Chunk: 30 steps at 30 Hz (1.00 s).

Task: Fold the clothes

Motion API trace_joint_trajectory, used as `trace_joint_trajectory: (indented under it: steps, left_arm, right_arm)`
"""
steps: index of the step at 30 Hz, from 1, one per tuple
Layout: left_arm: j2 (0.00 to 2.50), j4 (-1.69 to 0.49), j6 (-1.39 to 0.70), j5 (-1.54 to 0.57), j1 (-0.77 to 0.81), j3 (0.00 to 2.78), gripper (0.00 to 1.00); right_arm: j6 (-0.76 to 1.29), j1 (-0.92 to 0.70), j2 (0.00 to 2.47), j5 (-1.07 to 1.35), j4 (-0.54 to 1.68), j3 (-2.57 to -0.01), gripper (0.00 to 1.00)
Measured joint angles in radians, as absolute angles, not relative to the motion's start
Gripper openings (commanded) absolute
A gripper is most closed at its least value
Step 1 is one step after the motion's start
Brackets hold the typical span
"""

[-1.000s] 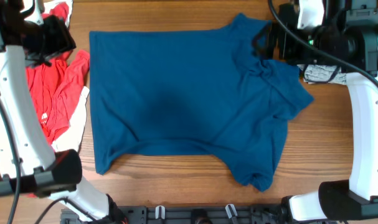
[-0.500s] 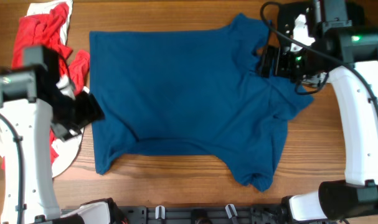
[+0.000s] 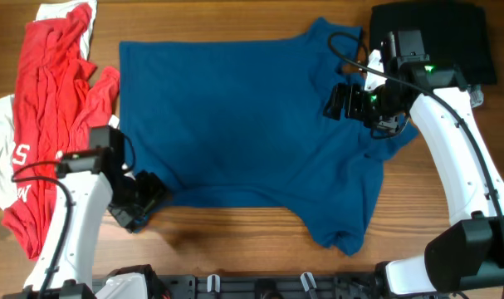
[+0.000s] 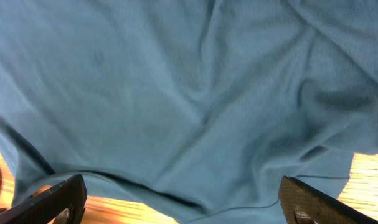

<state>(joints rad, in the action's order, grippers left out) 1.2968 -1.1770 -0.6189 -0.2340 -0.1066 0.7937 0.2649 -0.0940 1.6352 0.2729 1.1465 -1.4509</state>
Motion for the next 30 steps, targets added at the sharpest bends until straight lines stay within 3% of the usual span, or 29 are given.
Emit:
trace_joint_trajectory:
  steps: [2,3,5,10,21,27,30]
  left_arm:
    - [1.297,-1.158,-0.69,-0.234,-0.089,0.765,0.68]
    - [1.297,-1.15,-0.733,-0.23,-0.086,0.758,0.82]
    - [1.297,-1.142,-0.849,-0.203,-0.086,0.757,0.91]
    - [1.297,-1.106,-1.004,-0.123,-0.086,0.755,0.96]
    - [1.313,-1.034,-1.196,-0.08,-0.086,0.738,0.73]
    - [1.313,-1.007,-1.278,-0.106,-0.086,0.638,0.7]
    - [1.315,-0.977,-1.305,-0.104,-0.086,0.598,0.61]
  right_arm:
    - [0.265,-0.094,1.635,0.273,1.137,-1.449,0.99]
    - [0.265,-0.094,1.635,0.273,1.135,-1.449,0.99]
    - [0.265,-0.094,1.635,0.273,1.131,-1.449,0.99]
    - [0.265,-0.094,1.635,0.273,1.119,-1.449,1.0]
    - [0.265,-0.094,1.635,0.273,1.113,-1.449,0.99]
    - [0.265,-0.094,1.635,0.274,1.112,-1.449,0.99]
    - [0.265,-0.094,1.635,0.274,1.112,-1.449,0.99]
